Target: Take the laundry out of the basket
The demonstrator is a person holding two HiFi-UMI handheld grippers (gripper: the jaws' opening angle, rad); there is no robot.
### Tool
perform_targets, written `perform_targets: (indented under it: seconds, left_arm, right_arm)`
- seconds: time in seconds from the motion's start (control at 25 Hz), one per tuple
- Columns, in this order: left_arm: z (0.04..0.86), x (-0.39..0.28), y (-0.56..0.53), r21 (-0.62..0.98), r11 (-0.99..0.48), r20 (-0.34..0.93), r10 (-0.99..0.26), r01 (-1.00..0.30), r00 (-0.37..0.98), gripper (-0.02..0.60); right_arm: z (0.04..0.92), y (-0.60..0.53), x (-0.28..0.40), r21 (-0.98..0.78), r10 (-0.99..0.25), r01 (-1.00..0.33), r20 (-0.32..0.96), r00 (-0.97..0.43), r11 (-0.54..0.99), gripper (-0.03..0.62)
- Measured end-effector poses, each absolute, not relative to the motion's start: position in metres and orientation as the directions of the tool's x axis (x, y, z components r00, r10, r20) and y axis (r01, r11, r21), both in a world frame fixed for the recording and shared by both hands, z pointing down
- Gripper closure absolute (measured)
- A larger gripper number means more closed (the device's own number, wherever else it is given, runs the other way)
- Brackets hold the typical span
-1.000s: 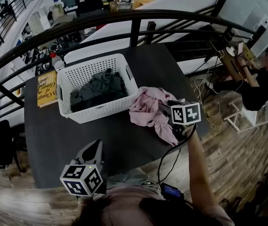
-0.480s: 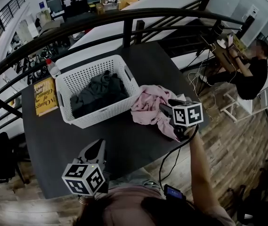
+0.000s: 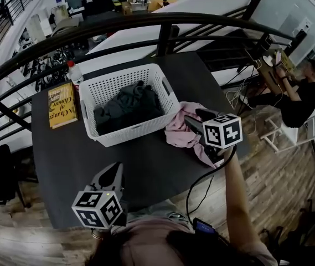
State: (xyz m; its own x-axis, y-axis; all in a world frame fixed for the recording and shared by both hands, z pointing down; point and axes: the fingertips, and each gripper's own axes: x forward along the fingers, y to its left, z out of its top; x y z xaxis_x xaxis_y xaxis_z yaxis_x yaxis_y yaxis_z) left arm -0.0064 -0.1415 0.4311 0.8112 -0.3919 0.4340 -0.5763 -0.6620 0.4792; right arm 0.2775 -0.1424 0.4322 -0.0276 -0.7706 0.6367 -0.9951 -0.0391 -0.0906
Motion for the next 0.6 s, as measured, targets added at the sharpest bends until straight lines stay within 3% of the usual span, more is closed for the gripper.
perform_targets:
  seconds: [0.6]
  left_arm:
    - [0.432, -0.066, -0.159, 0.468, -0.565, 0.444, -0.516, -0.68, 0.733, 0.584]
  right_arm:
    - [0.42, -0.208, 0.201, -0.095, -0.77, -0.985, 0.614, -0.174, 0.147, 0.358]
